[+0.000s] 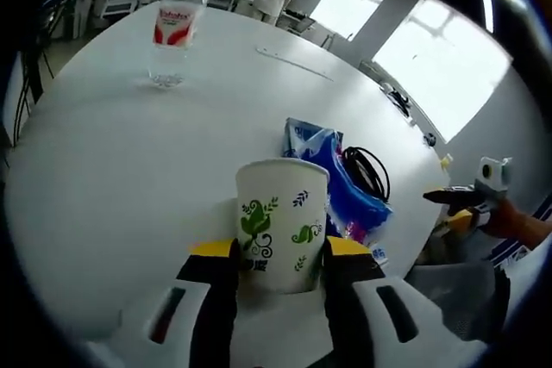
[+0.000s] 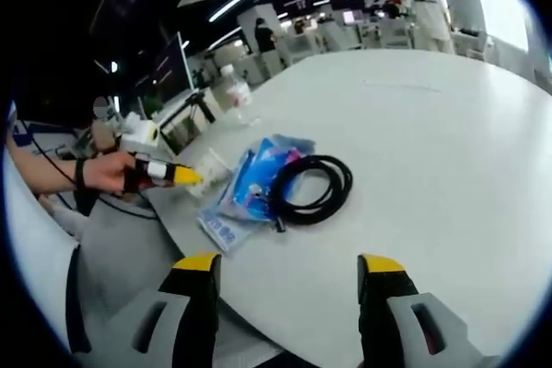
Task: Arrange the tabletop items into an orderly group along one side of the table until the central work area is clear of visible clutter.
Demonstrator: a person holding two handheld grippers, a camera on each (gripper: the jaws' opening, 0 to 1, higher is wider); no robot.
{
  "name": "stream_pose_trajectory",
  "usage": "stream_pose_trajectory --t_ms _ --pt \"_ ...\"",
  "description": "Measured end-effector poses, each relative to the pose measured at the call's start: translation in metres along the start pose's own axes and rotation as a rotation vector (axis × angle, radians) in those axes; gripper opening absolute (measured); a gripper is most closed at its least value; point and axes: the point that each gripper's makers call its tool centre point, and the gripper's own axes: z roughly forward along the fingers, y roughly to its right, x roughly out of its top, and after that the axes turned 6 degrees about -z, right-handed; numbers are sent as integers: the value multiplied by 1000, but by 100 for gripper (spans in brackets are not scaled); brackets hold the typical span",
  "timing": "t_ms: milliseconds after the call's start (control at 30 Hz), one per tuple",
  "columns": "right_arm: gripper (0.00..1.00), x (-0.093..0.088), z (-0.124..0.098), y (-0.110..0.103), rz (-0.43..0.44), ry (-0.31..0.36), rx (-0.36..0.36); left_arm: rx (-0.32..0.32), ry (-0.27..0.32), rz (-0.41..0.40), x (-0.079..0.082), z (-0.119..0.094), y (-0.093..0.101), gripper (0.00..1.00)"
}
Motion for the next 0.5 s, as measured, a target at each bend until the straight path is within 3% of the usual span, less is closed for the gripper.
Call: stream_pose_trajectory --t_ms 233,500 --pt "65 0 3 -3 -2 -4 14 -25 10 35 5 -7 13 37" --pt "65 0 7 -7 -5 -5 33 -58 -8 139 4 -11 34 38"
